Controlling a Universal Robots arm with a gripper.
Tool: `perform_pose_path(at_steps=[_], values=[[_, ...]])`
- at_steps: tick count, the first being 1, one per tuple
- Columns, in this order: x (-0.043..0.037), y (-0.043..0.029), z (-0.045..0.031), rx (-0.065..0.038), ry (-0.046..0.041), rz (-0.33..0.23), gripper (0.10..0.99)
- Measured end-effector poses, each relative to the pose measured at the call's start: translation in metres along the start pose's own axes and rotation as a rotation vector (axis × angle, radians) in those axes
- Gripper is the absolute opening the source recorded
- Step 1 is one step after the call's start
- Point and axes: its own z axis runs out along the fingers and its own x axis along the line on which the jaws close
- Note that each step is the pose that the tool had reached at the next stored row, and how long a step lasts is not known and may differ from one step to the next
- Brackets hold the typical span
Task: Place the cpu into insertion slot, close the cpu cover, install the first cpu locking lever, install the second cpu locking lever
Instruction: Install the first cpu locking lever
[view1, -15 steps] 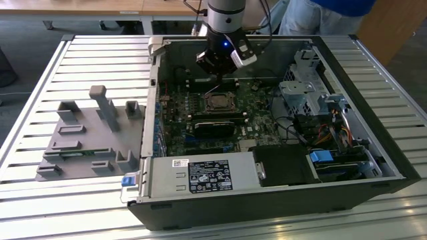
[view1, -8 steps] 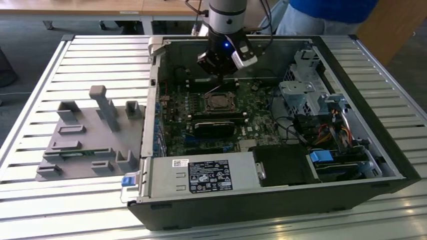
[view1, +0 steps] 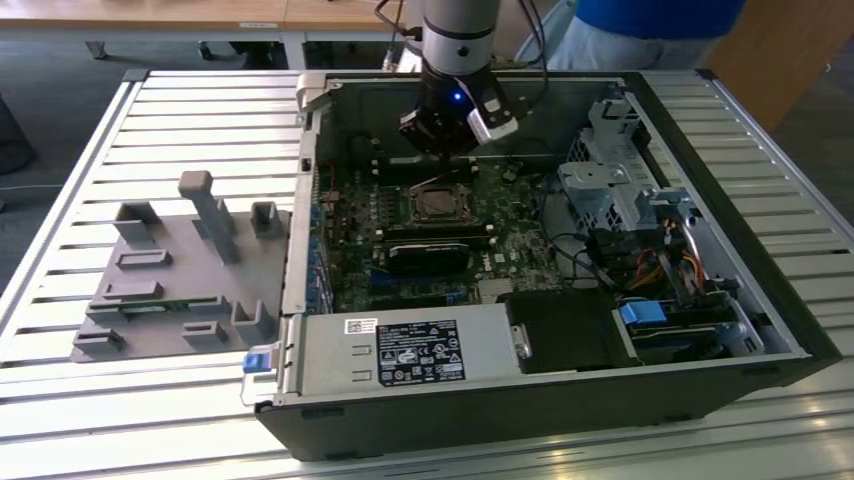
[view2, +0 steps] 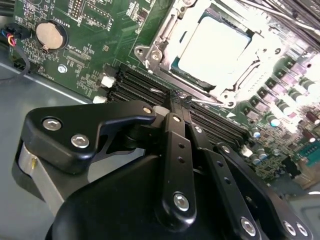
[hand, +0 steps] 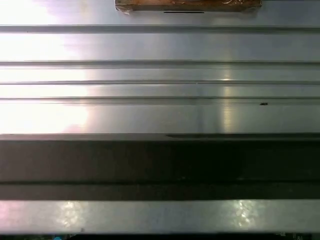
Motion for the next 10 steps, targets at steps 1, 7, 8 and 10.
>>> perform_pose_path(at_steps=[1, 7, 8, 10], values=[[-0.0010, 0.0000, 0.0013, 0.000, 0.0001, 0.000, 0.106], [-0.0051, -0.0001, 0.0080, 0.000, 0.0000, 0.000, 0.106], [-0.0053, -0.0002, 0.0087, 0.000, 0.0000, 0.000, 0.106], [-0.0055, -0.0002, 0.0099, 0.000, 0.0000, 0.000, 0.106]])
